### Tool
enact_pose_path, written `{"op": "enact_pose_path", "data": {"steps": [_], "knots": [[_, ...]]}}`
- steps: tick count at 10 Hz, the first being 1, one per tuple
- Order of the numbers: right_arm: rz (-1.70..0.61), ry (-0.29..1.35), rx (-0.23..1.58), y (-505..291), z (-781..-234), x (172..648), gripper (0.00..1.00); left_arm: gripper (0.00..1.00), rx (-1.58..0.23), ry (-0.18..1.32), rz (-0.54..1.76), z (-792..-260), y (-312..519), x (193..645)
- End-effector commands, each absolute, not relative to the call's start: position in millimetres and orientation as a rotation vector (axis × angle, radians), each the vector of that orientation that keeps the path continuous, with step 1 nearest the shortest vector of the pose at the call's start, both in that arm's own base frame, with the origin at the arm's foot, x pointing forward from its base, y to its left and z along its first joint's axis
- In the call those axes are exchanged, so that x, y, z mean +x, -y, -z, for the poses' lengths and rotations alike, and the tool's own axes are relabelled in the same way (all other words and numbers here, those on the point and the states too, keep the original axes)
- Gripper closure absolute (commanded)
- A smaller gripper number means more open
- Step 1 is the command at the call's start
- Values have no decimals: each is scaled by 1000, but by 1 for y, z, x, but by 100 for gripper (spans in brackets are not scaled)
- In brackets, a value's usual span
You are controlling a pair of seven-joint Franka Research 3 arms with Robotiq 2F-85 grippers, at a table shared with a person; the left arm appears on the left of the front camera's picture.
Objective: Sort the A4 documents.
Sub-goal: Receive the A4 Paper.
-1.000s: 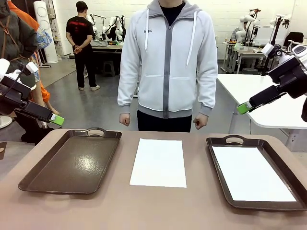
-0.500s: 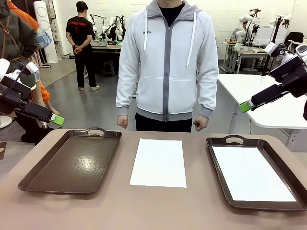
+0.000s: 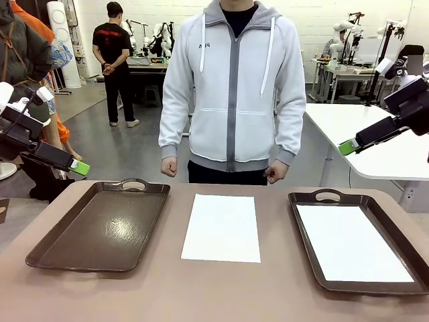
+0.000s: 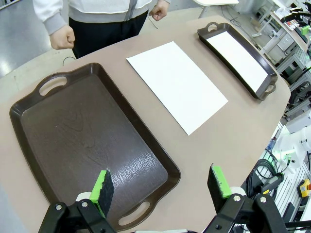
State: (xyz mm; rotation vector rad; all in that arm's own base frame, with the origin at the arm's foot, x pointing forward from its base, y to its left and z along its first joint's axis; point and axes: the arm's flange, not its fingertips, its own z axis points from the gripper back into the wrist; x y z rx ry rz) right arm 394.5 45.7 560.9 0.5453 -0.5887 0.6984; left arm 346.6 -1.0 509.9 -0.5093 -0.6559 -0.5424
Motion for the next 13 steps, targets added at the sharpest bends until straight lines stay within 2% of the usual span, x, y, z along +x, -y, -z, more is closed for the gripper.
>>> {"op": "enact_pose_path", "data": {"steps": [1, 13], "knots": [[-700, 588, 545, -47, -561, 394, 0, 0, -525, 669, 559, -508, 0, 349], [-700, 588, 545, -47, -561, 394, 0, 0, -525, 669, 559, -508, 0, 349]]}}
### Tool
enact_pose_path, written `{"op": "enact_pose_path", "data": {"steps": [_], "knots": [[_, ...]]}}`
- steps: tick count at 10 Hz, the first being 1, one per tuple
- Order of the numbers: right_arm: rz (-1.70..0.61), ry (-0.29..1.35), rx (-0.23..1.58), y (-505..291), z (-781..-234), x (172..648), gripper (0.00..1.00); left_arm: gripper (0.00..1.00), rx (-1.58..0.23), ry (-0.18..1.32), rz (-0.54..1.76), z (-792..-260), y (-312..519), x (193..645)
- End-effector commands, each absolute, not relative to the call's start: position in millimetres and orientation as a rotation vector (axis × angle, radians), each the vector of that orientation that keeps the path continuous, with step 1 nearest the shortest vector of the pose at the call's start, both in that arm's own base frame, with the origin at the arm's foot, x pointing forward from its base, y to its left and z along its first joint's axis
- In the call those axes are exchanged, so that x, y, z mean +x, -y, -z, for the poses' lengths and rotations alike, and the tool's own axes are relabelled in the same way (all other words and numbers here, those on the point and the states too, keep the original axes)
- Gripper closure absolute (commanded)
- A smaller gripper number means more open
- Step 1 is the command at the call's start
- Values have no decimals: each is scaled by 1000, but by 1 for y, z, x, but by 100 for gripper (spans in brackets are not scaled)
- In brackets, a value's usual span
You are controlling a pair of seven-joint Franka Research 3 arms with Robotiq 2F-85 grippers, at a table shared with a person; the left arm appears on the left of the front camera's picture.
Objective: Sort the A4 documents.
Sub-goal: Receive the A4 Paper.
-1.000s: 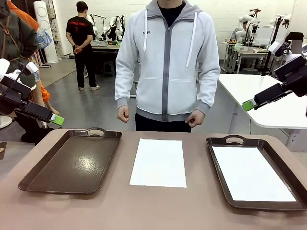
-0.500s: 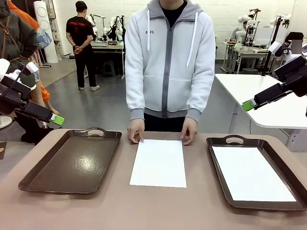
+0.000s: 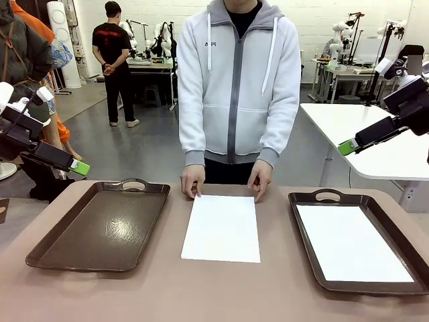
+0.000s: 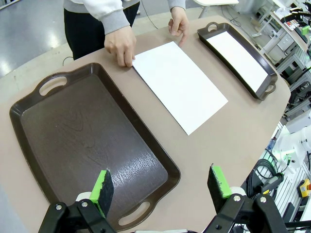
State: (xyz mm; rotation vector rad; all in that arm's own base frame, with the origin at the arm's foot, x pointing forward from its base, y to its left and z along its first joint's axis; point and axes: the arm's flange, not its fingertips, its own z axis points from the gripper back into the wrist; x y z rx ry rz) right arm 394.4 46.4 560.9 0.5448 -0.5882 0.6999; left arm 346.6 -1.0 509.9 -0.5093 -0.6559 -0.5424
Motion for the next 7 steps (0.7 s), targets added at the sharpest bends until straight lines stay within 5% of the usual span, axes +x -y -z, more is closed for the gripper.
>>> {"op": "enact_pose_path", "data": {"steps": [1, 7], "knots": [[-700, 588, 545, -47, -561, 394, 0, 0, -525, 669, 559, -508, 0, 349], [-700, 588, 545, -47, -561, 394, 0, 0, -525, 669, 559, -508, 0, 349]]}}
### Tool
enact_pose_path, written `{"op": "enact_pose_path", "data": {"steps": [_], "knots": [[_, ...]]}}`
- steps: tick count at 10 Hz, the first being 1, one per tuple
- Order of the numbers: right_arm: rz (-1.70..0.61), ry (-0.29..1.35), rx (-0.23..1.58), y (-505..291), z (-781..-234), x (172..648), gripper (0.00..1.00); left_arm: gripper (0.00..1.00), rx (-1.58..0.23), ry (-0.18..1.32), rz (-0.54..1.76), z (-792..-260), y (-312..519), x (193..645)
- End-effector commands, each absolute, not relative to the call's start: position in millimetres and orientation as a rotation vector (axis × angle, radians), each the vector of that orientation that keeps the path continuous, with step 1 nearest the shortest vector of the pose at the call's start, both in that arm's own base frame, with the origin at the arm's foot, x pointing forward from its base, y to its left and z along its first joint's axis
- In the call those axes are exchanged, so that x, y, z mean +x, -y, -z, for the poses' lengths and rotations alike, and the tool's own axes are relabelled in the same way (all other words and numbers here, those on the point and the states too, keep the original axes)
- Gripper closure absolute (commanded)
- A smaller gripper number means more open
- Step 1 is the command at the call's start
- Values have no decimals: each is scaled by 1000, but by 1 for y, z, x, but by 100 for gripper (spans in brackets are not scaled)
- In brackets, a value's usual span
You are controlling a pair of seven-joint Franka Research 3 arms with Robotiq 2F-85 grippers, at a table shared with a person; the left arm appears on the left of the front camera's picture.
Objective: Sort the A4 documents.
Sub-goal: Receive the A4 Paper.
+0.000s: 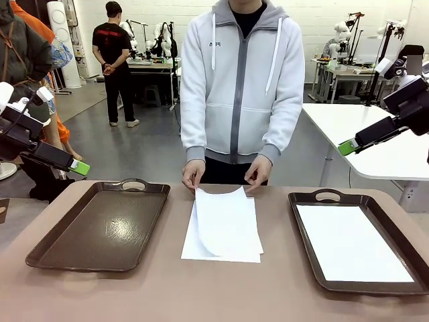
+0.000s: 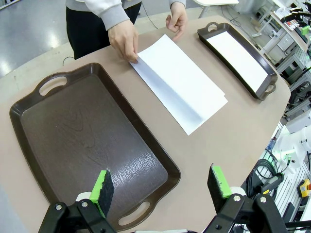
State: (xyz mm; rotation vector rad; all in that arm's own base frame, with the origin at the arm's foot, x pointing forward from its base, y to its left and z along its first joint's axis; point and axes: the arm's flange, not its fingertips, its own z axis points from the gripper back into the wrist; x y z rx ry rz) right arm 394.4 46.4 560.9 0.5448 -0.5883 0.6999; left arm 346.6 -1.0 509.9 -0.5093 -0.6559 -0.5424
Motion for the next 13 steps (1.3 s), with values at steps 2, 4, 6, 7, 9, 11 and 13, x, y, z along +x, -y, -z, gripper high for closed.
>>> {"op": "enact_pose_path", "data": {"steps": [2, 4, 6, 7, 9, 11, 13], "knots": [[-700, 588, 545, -47, -561, 394, 0, 0, -525, 669, 559, -508, 0, 349], [-700, 588, 545, -47, -561, 394, 0, 0, -525, 669, 559, -508, 0, 349], [-700, 588, 545, -47, -561, 394, 0, 0, -525, 669, 559, -508, 0, 349], [-700, 588, 545, -47, -561, 394, 0, 0, -525, 669, 559, -508, 0, 349], [-700, 588, 545, -47, -561, 394, 0, 0, -525, 669, 559, -508, 0, 349], [-700, 588, 545, -47, -561, 394, 0, 0, -525, 669, 559, -508, 0, 349], [-700, 588, 545, -47, -561, 394, 0, 0, -525, 669, 559, -508, 0, 349]]}}
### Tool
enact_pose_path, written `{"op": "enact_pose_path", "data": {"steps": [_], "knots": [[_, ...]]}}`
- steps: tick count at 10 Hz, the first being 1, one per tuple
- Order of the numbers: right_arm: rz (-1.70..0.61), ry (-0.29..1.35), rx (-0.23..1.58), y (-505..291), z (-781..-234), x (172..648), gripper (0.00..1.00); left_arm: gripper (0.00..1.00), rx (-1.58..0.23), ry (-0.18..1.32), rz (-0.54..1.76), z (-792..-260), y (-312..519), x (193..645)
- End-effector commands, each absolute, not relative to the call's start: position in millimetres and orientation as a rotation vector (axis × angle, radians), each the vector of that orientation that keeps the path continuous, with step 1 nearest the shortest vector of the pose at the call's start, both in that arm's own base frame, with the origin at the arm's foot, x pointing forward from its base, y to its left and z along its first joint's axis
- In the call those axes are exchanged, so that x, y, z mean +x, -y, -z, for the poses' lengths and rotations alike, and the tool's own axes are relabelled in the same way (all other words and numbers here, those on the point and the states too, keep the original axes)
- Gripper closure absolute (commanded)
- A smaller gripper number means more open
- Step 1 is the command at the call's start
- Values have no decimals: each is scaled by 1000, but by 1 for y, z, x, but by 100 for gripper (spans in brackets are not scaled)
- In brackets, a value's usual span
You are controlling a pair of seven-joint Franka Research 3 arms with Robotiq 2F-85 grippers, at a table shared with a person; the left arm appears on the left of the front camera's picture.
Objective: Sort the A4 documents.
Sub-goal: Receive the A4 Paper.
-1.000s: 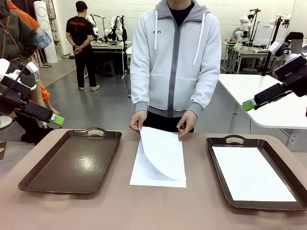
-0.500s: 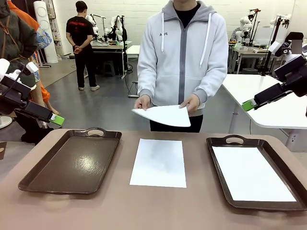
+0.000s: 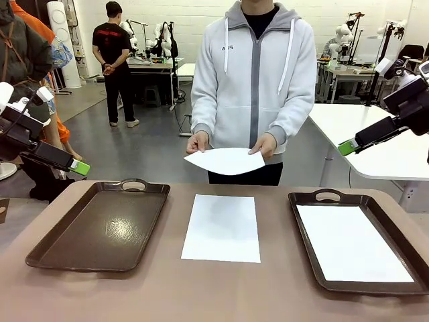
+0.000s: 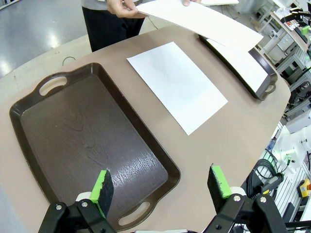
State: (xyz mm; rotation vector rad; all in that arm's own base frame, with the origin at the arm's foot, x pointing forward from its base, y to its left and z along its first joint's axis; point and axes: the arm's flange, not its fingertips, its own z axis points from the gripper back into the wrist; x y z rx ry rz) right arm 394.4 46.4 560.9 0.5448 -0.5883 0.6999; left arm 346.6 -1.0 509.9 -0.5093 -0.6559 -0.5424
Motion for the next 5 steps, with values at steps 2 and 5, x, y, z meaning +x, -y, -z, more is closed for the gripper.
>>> {"op": "enact_pose_path", "data": {"steps": [2, 5], "knots": [[-700, 588, 545, -47, -561, 394, 0, 0, -525, 669, 559, -508, 0, 349], [-700, 588, 545, -47, -561, 394, 0, 0, -525, 669, 559, -508, 0, 349]]}}
